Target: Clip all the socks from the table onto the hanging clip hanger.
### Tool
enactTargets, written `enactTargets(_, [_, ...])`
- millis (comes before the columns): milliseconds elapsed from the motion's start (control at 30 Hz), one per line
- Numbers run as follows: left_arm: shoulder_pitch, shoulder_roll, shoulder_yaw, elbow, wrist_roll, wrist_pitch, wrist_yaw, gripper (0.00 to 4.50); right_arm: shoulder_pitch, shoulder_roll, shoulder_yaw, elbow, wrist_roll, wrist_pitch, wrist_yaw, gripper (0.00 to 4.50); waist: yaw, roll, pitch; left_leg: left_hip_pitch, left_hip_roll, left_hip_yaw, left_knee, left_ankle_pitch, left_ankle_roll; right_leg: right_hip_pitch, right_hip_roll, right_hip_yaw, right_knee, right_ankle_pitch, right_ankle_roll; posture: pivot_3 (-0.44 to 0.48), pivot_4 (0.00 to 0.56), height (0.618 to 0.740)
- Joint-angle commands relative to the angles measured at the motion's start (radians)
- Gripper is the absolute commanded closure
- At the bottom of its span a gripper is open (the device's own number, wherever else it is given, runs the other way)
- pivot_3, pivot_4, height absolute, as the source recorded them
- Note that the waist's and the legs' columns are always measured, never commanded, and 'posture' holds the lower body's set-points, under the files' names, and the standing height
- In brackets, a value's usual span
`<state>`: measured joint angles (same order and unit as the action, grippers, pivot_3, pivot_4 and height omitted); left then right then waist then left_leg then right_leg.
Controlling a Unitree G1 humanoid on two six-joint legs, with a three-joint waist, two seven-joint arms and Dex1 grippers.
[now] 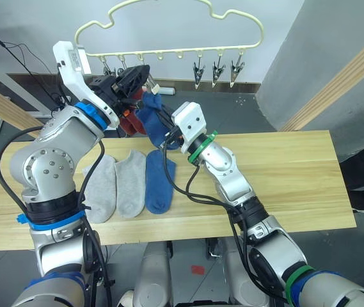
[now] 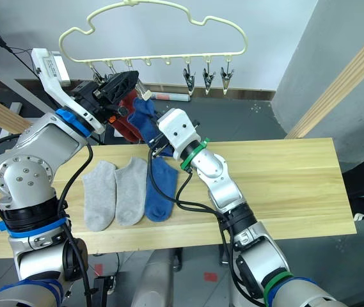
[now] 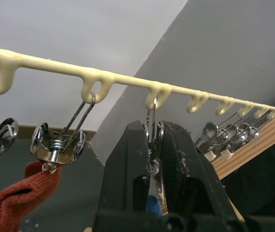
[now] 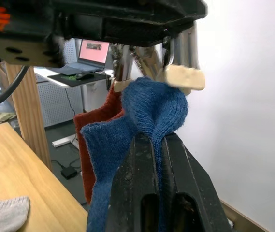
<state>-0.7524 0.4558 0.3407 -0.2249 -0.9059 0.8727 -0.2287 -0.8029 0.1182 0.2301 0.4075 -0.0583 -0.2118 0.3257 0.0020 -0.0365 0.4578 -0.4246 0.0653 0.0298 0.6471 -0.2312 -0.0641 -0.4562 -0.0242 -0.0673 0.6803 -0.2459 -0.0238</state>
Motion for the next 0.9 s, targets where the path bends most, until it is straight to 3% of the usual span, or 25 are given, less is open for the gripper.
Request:
enactTargets(33, [-0.003, 0.008, 0.015, -0.041, -0.03, 0.0, -0.001, 4.33, -0.014, 0.016, -0.005, -0.009, 0.017, -0.034, 0.003, 4.5, 0.0, 0.0, 0.0, 0.0, 0.0, 0.0, 0.0, 0.0, 0.0, 0.0, 0.0, 0.0, 0.0, 0.0, 0.0, -0.002, 0.451, 0.74])
enactTargets(533, [0.013, 0.023, 0.015, -0.049, -0.034, -0.008, -0.01, 4.33, -0.042, 0.034, -0.009, -0.014, 0.033, -0.047, 0.026, 4.5, 0.0, 0.0, 0.0, 0.0, 0.0, 0.0, 0.0, 0.0, 0.0, 0.0, 0.0, 0.0, 0.0, 0.0, 0.0, 0.002, 0.452, 0.74])
enactTargets(667, [0.026, 0.035, 0.013, -0.051, -0.049, 0.003, -0.018, 3.02, -0.05, 0.036, -0.009, -0.007, 0.034, -0.047, 0.029, 4.5, 0.0, 0.0, 0.0, 0.0, 0.0, 0.0, 0.0, 0.0, 0.0, 0.0, 0.0, 0.0, 0.0, 0.0, 0.0, 0.003, 0.452, 0.74])
enactTargets(900, [0.061, 0.077, -0.009, -0.089, -0.025, -0.014, -0.062, 1.19, -0.05, 0.035, 0.001, 0.001, 0.041, -0.019, 0.049, 4.5, 0.001, 0.0, 0.0, 0.0, 0.0, 0.0, 0.0, 0.0, 0.0, 0.0, 0.0, 0.0, 0.0, 0.0, 0.0, 0.013, 0.449, 0.74])
